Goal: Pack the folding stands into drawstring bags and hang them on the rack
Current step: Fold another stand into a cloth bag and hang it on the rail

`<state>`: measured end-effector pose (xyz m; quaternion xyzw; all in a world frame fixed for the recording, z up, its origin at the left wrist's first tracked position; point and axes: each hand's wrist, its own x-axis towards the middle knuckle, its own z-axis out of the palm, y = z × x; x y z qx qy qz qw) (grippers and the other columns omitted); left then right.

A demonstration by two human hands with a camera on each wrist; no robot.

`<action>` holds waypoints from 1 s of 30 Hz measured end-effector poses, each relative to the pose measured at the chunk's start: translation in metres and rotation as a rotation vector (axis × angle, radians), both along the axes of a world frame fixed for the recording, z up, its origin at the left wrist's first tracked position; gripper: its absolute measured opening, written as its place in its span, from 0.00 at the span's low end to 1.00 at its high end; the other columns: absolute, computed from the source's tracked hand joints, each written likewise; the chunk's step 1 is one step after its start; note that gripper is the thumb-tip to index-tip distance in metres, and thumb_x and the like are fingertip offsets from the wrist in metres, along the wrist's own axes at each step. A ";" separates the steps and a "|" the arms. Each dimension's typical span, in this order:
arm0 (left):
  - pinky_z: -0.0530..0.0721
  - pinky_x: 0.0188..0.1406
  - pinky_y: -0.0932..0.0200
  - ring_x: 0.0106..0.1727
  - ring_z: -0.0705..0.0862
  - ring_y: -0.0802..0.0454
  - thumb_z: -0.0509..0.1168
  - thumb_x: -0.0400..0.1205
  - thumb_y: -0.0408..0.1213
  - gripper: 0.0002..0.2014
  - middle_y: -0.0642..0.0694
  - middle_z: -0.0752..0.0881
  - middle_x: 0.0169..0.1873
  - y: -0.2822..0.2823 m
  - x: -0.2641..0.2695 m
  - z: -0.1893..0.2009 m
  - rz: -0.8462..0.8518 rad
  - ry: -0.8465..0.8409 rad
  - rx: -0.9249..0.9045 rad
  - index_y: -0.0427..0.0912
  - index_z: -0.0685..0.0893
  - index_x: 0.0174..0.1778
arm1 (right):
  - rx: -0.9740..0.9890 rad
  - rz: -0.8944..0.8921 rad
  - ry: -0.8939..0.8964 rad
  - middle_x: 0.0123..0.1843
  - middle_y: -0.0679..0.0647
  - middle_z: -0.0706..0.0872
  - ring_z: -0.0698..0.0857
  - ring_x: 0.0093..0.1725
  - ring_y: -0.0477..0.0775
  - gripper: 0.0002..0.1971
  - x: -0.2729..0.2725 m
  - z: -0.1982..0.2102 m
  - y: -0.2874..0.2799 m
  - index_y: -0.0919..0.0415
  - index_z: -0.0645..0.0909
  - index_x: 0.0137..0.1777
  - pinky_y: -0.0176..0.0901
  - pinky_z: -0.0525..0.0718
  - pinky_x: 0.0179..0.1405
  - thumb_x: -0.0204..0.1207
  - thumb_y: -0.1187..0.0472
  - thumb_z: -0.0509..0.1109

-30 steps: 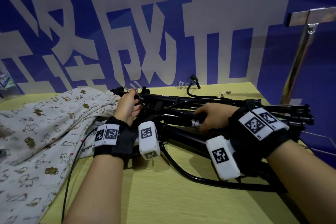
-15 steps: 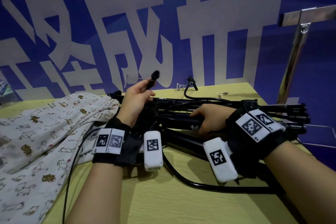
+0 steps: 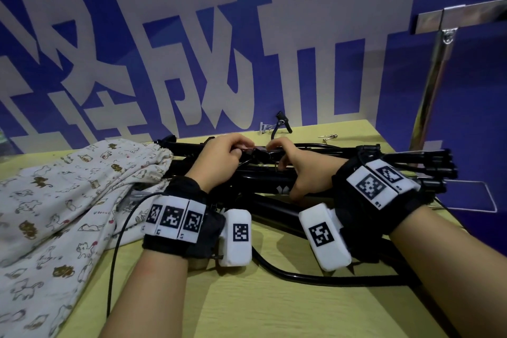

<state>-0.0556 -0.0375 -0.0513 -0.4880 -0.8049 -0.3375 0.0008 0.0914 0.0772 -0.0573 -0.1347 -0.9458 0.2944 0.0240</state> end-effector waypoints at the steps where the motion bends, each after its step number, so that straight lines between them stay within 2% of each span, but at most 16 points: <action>1: 0.72 0.45 0.75 0.54 0.79 0.58 0.56 0.84 0.25 0.13 0.51 0.82 0.50 0.000 0.000 0.000 0.003 -0.008 0.019 0.43 0.80 0.58 | 0.000 0.010 -0.004 0.62 0.58 0.76 0.79 0.38 0.45 0.46 0.000 -0.001 0.001 0.52 0.52 0.76 0.29 0.75 0.28 0.65 0.73 0.76; 3: 0.73 0.35 0.81 0.46 0.80 0.63 0.57 0.84 0.26 0.08 0.50 0.83 0.48 -0.001 0.000 0.000 -0.006 -0.021 0.036 0.42 0.74 0.54 | -0.001 0.039 0.002 0.65 0.55 0.74 0.80 0.41 0.47 0.43 0.000 -0.001 0.002 0.52 0.55 0.74 0.30 0.77 0.30 0.65 0.74 0.75; 5: 0.72 0.35 0.84 0.43 0.78 0.66 0.59 0.83 0.27 0.07 0.50 0.84 0.48 0.000 0.000 0.000 -0.018 -0.017 0.021 0.42 0.71 0.52 | 0.001 0.085 0.016 0.67 0.53 0.74 0.82 0.43 0.43 0.42 0.000 -0.001 0.003 0.51 0.56 0.73 0.27 0.78 0.30 0.65 0.75 0.74; 6: 0.73 0.35 0.83 0.43 0.78 0.66 0.59 0.83 0.27 0.07 0.50 0.85 0.48 0.000 0.001 0.000 -0.025 -0.017 0.012 0.42 0.71 0.51 | 0.003 0.106 0.014 0.67 0.52 0.74 0.82 0.39 0.37 0.41 0.000 -0.001 0.004 0.51 0.56 0.73 0.26 0.77 0.28 0.65 0.75 0.73; 8: 0.74 0.37 0.79 0.45 0.80 0.63 0.60 0.83 0.27 0.07 0.49 0.86 0.48 0.000 0.002 0.000 -0.032 -0.009 -0.001 0.42 0.70 0.50 | 0.012 0.126 -0.001 0.67 0.51 0.75 0.79 0.32 0.32 0.42 -0.001 -0.001 0.005 0.49 0.57 0.75 0.24 0.74 0.26 0.66 0.74 0.73; 10: 0.77 0.50 0.72 0.50 0.82 0.58 0.62 0.82 0.27 0.08 0.50 0.87 0.48 -0.001 0.003 0.000 -0.037 0.003 -0.021 0.44 0.71 0.47 | 0.021 0.131 -0.008 0.64 0.51 0.77 0.78 0.28 0.28 0.41 -0.002 -0.002 0.007 0.48 0.58 0.75 0.23 0.73 0.25 0.66 0.72 0.72; 12: 0.74 0.68 0.51 0.55 0.83 0.54 0.63 0.81 0.29 0.11 0.54 0.87 0.43 -0.001 0.003 -0.001 -0.043 0.035 -0.055 0.50 0.71 0.42 | 0.020 0.127 -0.011 0.58 0.50 0.78 0.76 0.25 0.25 0.38 -0.002 -0.002 0.007 0.49 0.60 0.73 0.22 0.72 0.23 0.67 0.73 0.72; 13: 0.71 0.71 0.46 0.56 0.83 0.53 0.63 0.80 0.29 0.11 0.56 0.86 0.41 -0.001 0.003 -0.001 -0.047 0.045 -0.065 0.51 0.72 0.41 | 0.015 0.121 -0.012 0.55 0.49 0.78 0.76 0.24 0.24 0.37 -0.002 -0.002 0.007 0.50 0.61 0.72 0.22 0.72 0.23 0.67 0.74 0.71; 15: 0.74 0.68 0.50 0.55 0.83 0.54 0.62 0.81 0.28 0.09 0.56 0.86 0.41 -0.001 0.005 -0.001 -0.069 0.012 -0.046 0.49 0.77 0.43 | 0.003 0.107 -0.012 0.53 0.48 0.77 0.76 0.24 0.26 0.37 -0.002 -0.002 0.007 0.50 0.61 0.72 0.22 0.71 0.22 0.67 0.74 0.71; 17: 0.79 0.58 0.61 0.55 0.83 0.55 0.60 0.81 0.25 0.08 0.53 0.86 0.45 -0.004 0.004 0.002 -0.096 -0.083 -0.001 0.43 0.79 0.48 | -0.012 0.095 -0.014 0.55 0.48 0.78 0.77 0.28 0.31 0.38 -0.001 -0.002 0.008 0.50 0.61 0.73 0.23 0.72 0.23 0.67 0.74 0.72; 19: 0.77 0.50 0.68 0.54 0.82 0.54 0.60 0.82 0.26 0.09 0.49 0.85 0.51 -0.007 -0.001 0.005 -0.068 -0.135 0.020 0.43 0.80 0.52 | -0.034 0.072 -0.013 0.59 0.50 0.78 0.76 0.31 0.35 0.39 -0.001 -0.003 0.010 0.50 0.60 0.74 0.22 0.72 0.22 0.67 0.75 0.72; 21: 0.79 0.47 0.65 0.50 0.82 0.52 0.59 0.83 0.27 0.09 0.46 0.83 0.51 -0.013 -0.011 0.006 0.036 -0.183 0.065 0.46 0.80 0.51 | -0.038 0.051 -0.028 0.66 0.55 0.76 0.75 0.33 0.37 0.41 0.000 -0.002 0.011 0.51 0.57 0.77 0.21 0.72 0.20 0.68 0.74 0.71; 24: 0.80 0.54 0.52 0.54 0.82 0.44 0.57 0.81 0.26 0.10 0.42 0.83 0.51 -0.027 -0.032 0.002 0.297 -0.254 0.116 0.43 0.80 0.49 | -0.020 0.030 -0.043 0.73 0.58 0.72 0.76 0.41 0.43 0.45 0.001 -0.002 0.011 0.50 0.51 0.81 0.18 0.72 0.21 0.70 0.73 0.71; 25: 0.78 0.56 0.53 0.56 0.81 0.41 0.56 0.81 0.25 0.09 0.40 0.83 0.51 -0.036 -0.041 0.000 0.372 -0.232 0.065 0.39 0.81 0.49 | -0.023 0.029 -0.044 0.74 0.58 0.72 0.76 0.41 0.43 0.45 0.002 -0.002 0.011 0.50 0.51 0.81 0.18 0.72 0.21 0.70 0.73 0.71; 27: 0.75 0.58 0.53 0.61 0.79 0.38 0.56 0.82 0.27 0.11 0.34 0.82 0.56 -0.054 -0.058 -0.003 0.485 -0.159 -0.153 0.31 0.82 0.53 | -0.029 0.037 -0.038 0.72 0.59 0.73 0.75 0.37 0.40 0.44 0.001 -0.002 0.012 0.49 0.53 0.81 0.18 0.71 0.20 0.70 0.73 0.71; 30: 0.77 0.59 0.50 0.62 0.79 0.36 0.57 0.84 0.34 0.16 0.30 0.80 0.62 -0.084 -0.077 -0.003 0.633 -0.038 -0.506 0.28 0.79 0.63 | -0.022 0.041 -0.047 0.72 0.59 0.74 0.77 0.38 0.40 0.43 0.001 -0.002 0.012 0.50 0.55 0.80 0.21 0.73 0.25 0.70 0.72 0.72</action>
